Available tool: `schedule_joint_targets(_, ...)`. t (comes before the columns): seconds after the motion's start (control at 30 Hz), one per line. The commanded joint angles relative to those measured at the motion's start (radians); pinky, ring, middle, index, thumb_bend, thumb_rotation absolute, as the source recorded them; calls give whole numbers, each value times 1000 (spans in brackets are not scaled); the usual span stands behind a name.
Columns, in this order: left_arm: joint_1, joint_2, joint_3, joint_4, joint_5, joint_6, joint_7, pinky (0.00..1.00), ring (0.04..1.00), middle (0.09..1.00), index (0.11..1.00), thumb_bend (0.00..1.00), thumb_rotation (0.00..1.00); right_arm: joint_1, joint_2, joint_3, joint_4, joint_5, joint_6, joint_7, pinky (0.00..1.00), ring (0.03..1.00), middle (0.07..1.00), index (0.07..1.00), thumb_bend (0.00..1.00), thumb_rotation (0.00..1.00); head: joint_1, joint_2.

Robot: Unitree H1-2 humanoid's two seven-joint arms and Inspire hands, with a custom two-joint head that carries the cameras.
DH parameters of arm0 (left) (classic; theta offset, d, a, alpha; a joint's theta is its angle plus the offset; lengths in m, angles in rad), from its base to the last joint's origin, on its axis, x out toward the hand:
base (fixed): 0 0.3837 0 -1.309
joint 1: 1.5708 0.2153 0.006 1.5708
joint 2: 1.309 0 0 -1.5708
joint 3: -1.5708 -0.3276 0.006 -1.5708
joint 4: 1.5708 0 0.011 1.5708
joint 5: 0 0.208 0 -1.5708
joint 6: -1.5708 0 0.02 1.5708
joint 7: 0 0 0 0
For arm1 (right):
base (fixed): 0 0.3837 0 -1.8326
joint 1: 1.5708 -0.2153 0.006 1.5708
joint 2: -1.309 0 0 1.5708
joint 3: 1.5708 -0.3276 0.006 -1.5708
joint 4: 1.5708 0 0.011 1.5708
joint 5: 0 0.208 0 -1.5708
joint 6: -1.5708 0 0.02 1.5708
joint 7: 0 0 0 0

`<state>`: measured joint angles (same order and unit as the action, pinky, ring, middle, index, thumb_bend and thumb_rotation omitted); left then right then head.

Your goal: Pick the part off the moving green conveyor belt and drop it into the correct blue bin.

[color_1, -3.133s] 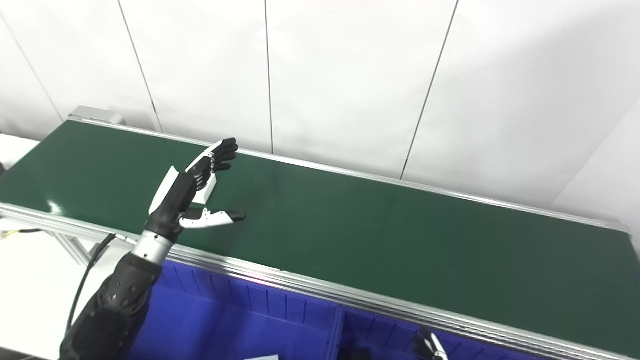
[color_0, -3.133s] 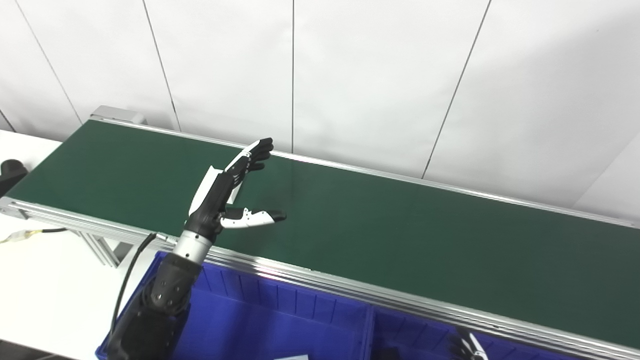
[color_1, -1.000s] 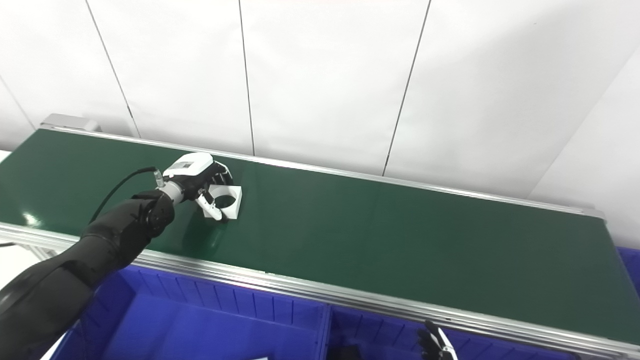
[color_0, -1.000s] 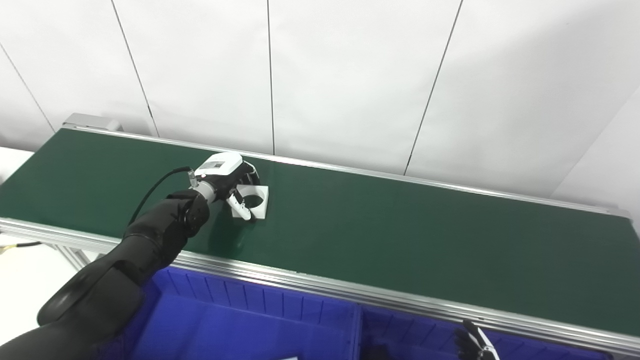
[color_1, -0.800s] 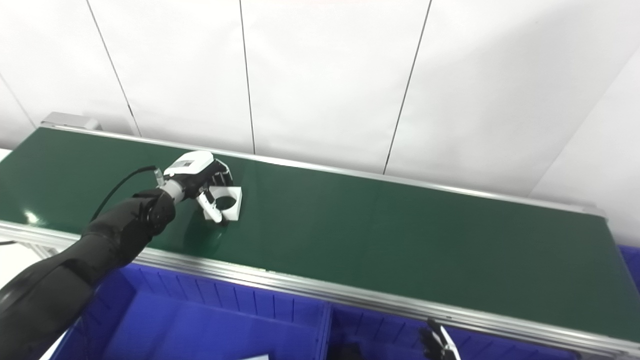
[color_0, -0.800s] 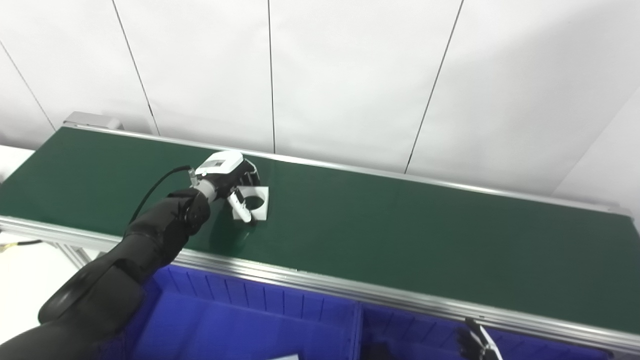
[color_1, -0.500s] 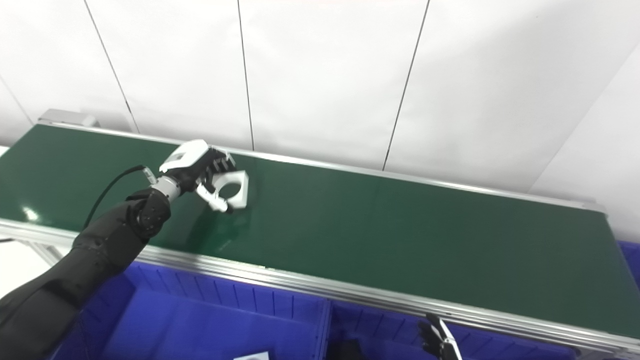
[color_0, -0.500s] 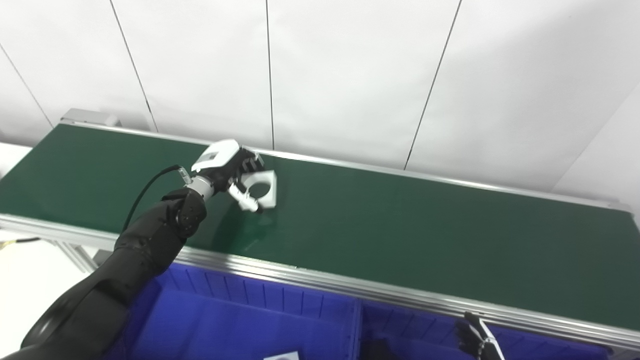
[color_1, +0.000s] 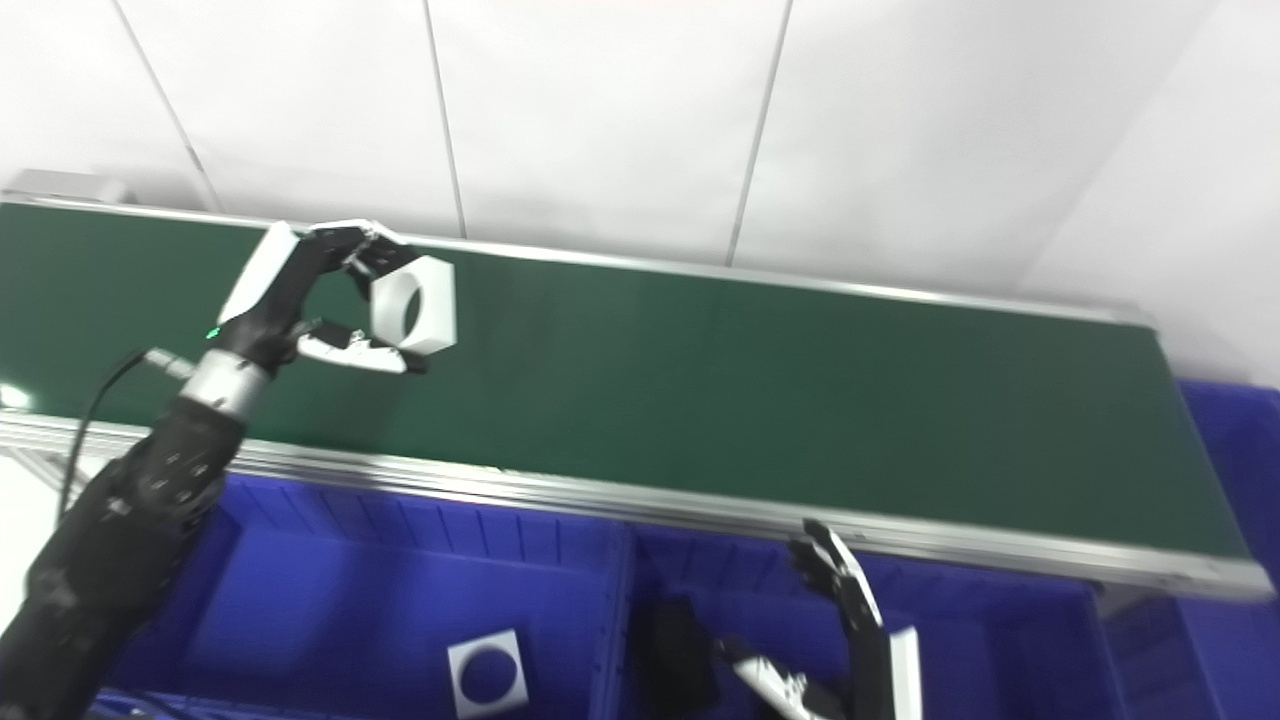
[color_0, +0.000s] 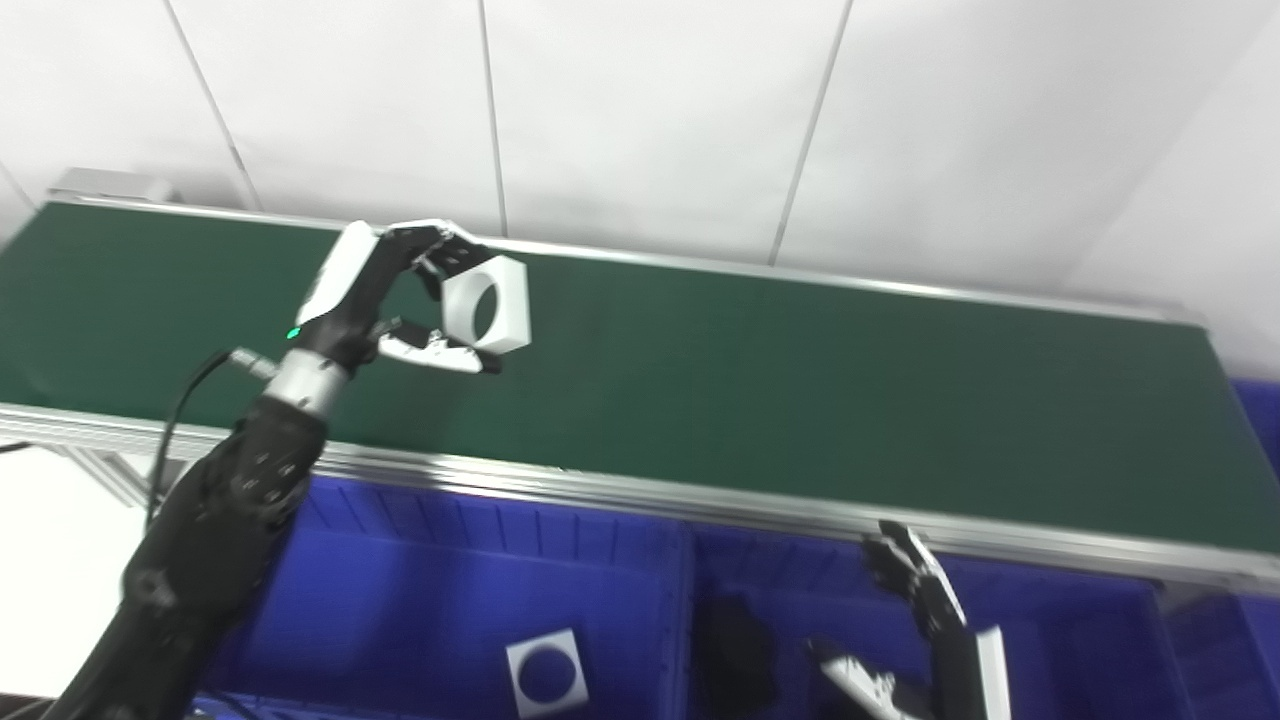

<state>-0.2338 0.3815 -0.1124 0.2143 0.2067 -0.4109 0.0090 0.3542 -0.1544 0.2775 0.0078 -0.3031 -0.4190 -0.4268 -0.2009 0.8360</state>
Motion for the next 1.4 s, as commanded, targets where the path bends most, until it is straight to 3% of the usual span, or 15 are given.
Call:
schedule_joint_targets(0.0, 15, -5, 18, -72, -51, -41, -18, 410, 446, 496, 493, 501, 0, 3, 18, -20, -50, -29, -33, 22, 744, 757, 785, 857, 801, 519, -14, 17)
schedule_joint_targets(0.27, 146, -42, 5, -162, -141, -59, -91, 447, 468, 503, 472, 499, 0, 1, 66, -61, -84, -31, -27, 89, 714, 732, 780, 849, 793, 489, -76, 55)
schedule_joint_targets(0.5, 242, -62, -54, -163, -95, -59, -115, 418, 455, 502, 483, 500, 0, 9, 92, -86, -85, -23, -29, 128, 727, 743, 788, 852, 794, 477, -66, 57)
schedule_joint_targets(0.7, 299, -63, -128, -87, -20, -59, -74, 449, 468, 499, 479, 500, 0, 16, 105, -102, -74, -36, -40, 142, 727, 748, 791, 851, 800, 480, -54, 54)
schedule_joint_targets(0.8, 298, -47, -199, -32, 41, -59, 17, 474, 472, 495, 479, 500, 0, 18, 107, -103, -67, -34, -44, 148, 717, 757, 794, 857, 799, 491, -52, 49)
schedule_joint_targets(0.87, 295, -46, -244, 19, 100, -59, 102, 407, 435, 490, 503, 499, 0, 19, 110, -104, -63, -29, -45, 151, 719, 762, 795, 860, 800, 487, -51, 46)
schedule_joint_targets(0.97, 310, -72, -250, 59, 160, -59, 116, 374, 419, 486, 515, 499, 0, 20, 113, -105, -53, -23, -47, 153, 729, 767, 796, 862, 801, 484, -44, 31)
schedule_joint_targets(1.1, 313, -90, -253, 104, 207, -57, 111, 400, 423, 497, 509, 499, 0, 21, 117, -103, -41, -27, -49, 147, 735, 769, 798, 862, 793, 476, -42, 20)
schedule_joint_targets(1.2, 313, -113, -244, 147, 263, -55, 144, 408, 419, 498, 514, 498, 0, 21, 113, -97, -28, -35, -50, 135, 730, 767, 799, 862, 796, 492, -33, 1)
schedule_joint_targets(1.3, 314, -137, -227, 175, 300, -6, 155, 465, 430, 500, 519, 499, 0, 19, 107, -82, -16, -14, -51, 126, 746, 768, 801, 862, 794, 474, -27, -8)
schedule_joint_targets(1.33, 318, -144, -221, 170, 291, 26, 134, 516, 505, 497, 522, 504, 0, 18, 105, -78, -12, -12, -50, 124, 751, 774, 806, 867, 789, 476, -25, -15)
schedule_joint_targets(1.37, 324, -149, -216, 152, 273, 66, 101, 532, 579, 549, 587, 541, 11, 18, 102, -75, -9, -10, -51, 124, 752, 775, 808, 870, 785, 476, -25, -15)
